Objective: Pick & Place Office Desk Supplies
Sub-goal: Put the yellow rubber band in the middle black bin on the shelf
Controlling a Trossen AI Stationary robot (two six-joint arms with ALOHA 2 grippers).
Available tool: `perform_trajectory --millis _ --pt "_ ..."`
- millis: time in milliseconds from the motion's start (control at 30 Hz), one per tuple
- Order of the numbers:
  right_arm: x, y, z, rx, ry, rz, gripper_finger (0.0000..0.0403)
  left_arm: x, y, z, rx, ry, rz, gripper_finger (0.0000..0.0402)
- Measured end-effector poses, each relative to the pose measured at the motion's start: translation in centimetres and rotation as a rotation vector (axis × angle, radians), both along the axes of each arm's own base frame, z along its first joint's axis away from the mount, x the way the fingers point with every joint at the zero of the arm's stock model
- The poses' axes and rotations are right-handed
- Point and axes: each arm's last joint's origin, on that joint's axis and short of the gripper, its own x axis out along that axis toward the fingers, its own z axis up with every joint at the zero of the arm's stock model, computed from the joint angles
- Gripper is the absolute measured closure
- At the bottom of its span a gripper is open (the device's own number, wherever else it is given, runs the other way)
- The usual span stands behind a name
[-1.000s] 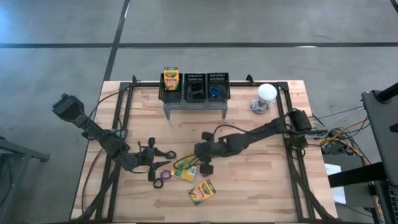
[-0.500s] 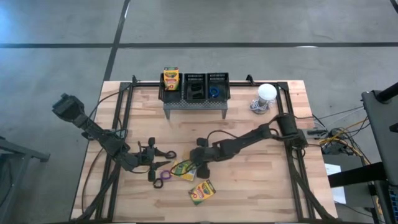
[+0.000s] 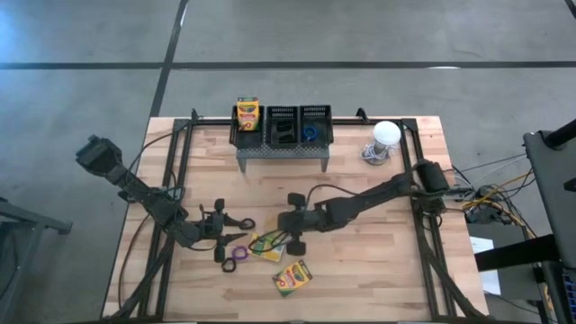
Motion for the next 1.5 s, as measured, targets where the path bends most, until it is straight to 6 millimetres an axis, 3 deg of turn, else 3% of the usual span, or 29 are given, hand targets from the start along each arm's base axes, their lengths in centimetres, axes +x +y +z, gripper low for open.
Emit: perform_trajectory --millis 167,533,700,867,1200,1367,1500 --pt "-1.1 0.3 3.4 -0.134 -0.092 -0.075 0.0394 0.0 0.0 0.0 0.003 0.004 0.000 0.0266" --pt "-5.2 -1.3 14.1 -0.354 -0.383 -0.228 0.0394 0.0 0.0 -0.1 -0.002 0.005 0.002 0.0266" --pt "-6.2 -3.6 18.3 -0.434 -0.549 -0.279 0.0394 0.0 0.0 -0.1 -0.003 0.005 0.003 0.0266" --pt "-6.5 -7.7 20.9 -0.494 -0.645 -0.320 0.0394 0.0 0.0 -0.1 -0.003 0.005 0.003 0.0266" --pt "-4.6 -17.2 20.7 -0.353 -0.608 -0.365 0.0394 0.0 0.0 0.0 -0.006 0.004 0.004 0.0266" --pt "-3.1 -20.3 18.3 -0.316 -0.502 -0.408 0.0394 0.0 0.0 -0.1 -0.006 0.005 0.004 0.0266" --pt "-1.9 -21.6 16.1 -0.292 -0.418 -0.433 0.0394 0.0 0.0 -0.1 -0.005 0.005 0.004 0.0266"
